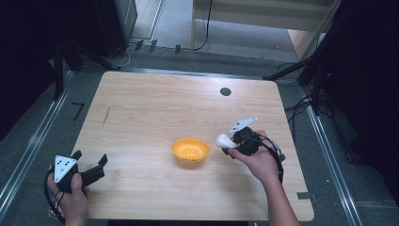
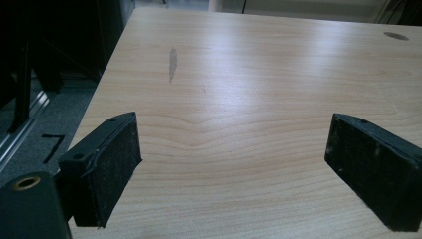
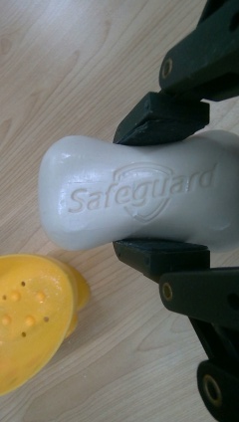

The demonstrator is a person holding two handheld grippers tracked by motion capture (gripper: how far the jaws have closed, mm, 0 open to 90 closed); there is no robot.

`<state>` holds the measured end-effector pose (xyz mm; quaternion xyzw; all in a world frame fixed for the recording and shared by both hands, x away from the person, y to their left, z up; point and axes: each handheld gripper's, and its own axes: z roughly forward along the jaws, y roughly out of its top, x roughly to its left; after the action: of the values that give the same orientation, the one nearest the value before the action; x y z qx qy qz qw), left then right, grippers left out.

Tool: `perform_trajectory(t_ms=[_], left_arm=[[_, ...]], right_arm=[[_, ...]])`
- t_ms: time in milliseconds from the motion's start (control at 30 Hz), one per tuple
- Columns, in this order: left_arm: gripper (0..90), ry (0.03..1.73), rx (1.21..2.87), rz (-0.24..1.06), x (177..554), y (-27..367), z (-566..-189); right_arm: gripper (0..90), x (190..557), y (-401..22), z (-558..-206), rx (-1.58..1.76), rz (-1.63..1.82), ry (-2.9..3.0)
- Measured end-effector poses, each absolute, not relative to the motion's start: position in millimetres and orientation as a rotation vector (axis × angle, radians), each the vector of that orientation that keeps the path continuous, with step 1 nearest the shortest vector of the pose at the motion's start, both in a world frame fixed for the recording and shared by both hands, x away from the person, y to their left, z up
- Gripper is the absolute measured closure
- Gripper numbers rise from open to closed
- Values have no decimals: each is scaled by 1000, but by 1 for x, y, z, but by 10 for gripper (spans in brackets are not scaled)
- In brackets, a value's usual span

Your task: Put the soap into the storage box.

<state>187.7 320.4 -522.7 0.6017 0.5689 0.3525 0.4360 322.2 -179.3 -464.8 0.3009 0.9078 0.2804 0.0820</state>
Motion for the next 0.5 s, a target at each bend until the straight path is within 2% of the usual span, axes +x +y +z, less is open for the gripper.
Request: perform_trajectory(t_ms=[500], left_arm=[[79,1417,1494,873,188,320,-523]], right_arm=[[503,324,-150,-445,750,890,2741]])
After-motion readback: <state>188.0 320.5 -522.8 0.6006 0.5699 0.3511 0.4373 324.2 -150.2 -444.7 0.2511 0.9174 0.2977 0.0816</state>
